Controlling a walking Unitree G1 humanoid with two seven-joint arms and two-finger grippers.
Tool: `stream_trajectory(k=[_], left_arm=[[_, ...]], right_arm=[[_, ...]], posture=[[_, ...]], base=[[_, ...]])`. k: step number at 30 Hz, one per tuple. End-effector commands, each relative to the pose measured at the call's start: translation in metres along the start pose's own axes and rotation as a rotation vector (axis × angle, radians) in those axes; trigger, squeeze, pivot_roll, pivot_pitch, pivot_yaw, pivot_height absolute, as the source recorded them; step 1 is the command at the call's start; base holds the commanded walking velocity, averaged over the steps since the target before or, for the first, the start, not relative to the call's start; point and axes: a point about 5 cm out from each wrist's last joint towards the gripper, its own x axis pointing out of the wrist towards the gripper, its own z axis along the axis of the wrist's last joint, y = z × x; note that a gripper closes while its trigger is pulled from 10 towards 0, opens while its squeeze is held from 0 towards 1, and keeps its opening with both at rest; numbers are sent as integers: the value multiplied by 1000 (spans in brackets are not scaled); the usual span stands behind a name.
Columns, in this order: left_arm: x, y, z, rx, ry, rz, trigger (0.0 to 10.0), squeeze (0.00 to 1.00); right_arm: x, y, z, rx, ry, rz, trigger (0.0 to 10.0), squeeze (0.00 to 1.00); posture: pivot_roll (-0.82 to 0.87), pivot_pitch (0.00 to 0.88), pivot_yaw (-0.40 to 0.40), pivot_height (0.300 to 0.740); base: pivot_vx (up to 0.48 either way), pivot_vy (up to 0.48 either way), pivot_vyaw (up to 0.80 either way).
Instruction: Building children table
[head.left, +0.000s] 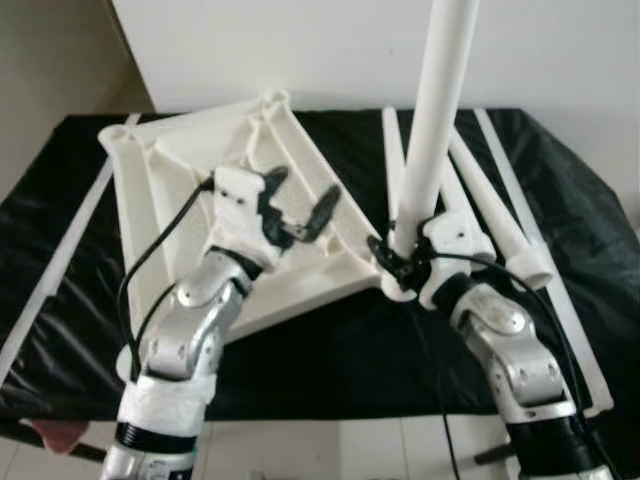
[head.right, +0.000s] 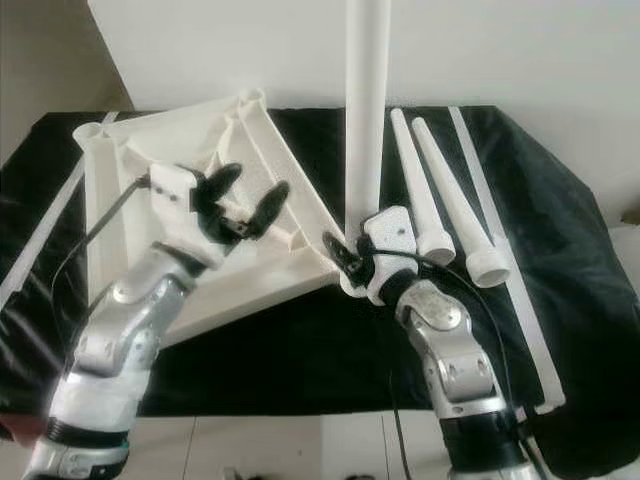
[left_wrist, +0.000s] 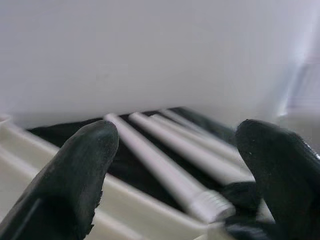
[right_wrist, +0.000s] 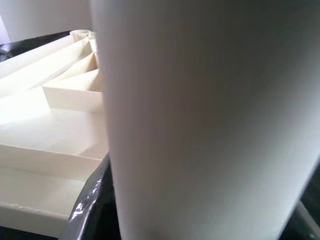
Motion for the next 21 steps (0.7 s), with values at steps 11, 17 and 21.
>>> stream_trajectory(k=[11, 17, 21], left_arm=[[5, -33, 4, 22, 40, -386, 10000, 0], [4, -43, 3, -5, 87, -506, 10000, 0], [1, -53, 9, -85, 95, -611, 10000, 0]], right_arm=[[4, 3, 3, -27, 13, 96, 10000, 0], [6, 8, 4, -47, 22, 168, 10000, 0], [6, 9, 3, -58, 30, 198, 10000, 0]], posture=[[-63, 154, 44, 740], [-63, 150, 46, 740], [-62, 146, 47, 740]], base=[[0, 0, 0], [0, 0, 0], [0, 0, 0]])
